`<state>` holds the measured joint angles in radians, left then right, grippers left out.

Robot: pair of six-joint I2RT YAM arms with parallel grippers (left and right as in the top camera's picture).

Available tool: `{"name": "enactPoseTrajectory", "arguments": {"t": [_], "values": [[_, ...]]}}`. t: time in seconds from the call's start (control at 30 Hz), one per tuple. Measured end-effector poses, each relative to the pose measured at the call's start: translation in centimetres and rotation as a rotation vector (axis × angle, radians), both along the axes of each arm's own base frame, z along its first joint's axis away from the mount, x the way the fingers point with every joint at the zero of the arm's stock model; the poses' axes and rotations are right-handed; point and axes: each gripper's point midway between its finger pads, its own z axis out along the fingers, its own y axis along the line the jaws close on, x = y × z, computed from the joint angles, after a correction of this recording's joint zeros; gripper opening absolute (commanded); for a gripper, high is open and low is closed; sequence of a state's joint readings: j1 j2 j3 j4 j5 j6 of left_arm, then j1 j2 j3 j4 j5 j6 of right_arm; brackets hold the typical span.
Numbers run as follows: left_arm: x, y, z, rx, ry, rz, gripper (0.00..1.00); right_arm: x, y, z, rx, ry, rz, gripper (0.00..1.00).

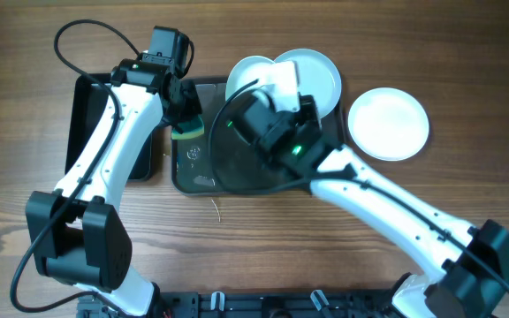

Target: Clean dirty plates on tray and stack at the side

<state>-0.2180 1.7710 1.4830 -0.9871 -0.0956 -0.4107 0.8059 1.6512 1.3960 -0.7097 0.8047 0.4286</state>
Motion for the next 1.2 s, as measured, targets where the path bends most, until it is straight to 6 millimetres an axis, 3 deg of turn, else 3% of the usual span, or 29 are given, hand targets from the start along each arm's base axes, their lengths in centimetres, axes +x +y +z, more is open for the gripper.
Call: {"name": "enactPoseTrajectory", "arguments": {"t": [0.2, 0.27, 0.37, 0.4, 0.47, 0.53, 0.63, 0.83, 1.03, 1.1, 1.2], "values": [[0.2, 0.0, 0.1, -0.002, -0.007, 0.0, 0.04, 1.7, 1.3, -8.0, 0.324, 0.277, -0.05, 0.04], [0.3, -0.1, 0.1, -0.003, -0.011, 0.0, 0.04, 1.2, 2.4, -12.6, 0.403, 0.427, -0.07, 0.04], [0.3, -0.1, 0.1, -0.003, -0.015, 0.0, 0.04, 0.2, 3.8, -16.8, 0.453, 0.562, -0.075, 0.04], [0.3, -0.1, 0.1, -0.003, -0.014, 0.0, 0.04, -0.1, 4.1, -17.6, 0.464, 0.593, -0.075, 0.09], [0.3, -0.1, 0.1, -0.003, -0.015, 0.0, 0.04, -0.7, 4.7, -19.0, 0.486, 0.645, -0.072, 0.37], [0.3, -0.1, 0.1, -0.003, -0.014, 0.0, 0.04, -0.8, 5.7, -19.1, 0.52, 0.666, -0.033, 0.59], [0.3, -0.1, 0.1, -0.006, -0.014, -0.001, 0.04, -0.5, 7.5, -18.5, 0.553, 0.676, 0.1, 0.64], [0.5, -0.4, 0.1, -0.019, -0.019, -0.004, 0.04, -0.6, 7.5, -18.2, 0.561, 0.739, 0.288, 0.63], [0.6, -0.4, 0.2, -0.021, -0.026, -0.004, 0.04, 2.8, 4.5, -17.0, 0.565, 0.681, 0.34, 0.52], [0.6, -0.4, 0.2, -0.021, -0.027, -0.005, 0.04, 4.0, 4.5, -16.3, 0.573, 0.639, 0.367, 0.49], [0.7, -0.4, 0.2, -0.021, -0.03, -0.005, 0.04, 4.2, 5.2, -16.1, 0.585, 0.629, 0.405, 0.45]]}}
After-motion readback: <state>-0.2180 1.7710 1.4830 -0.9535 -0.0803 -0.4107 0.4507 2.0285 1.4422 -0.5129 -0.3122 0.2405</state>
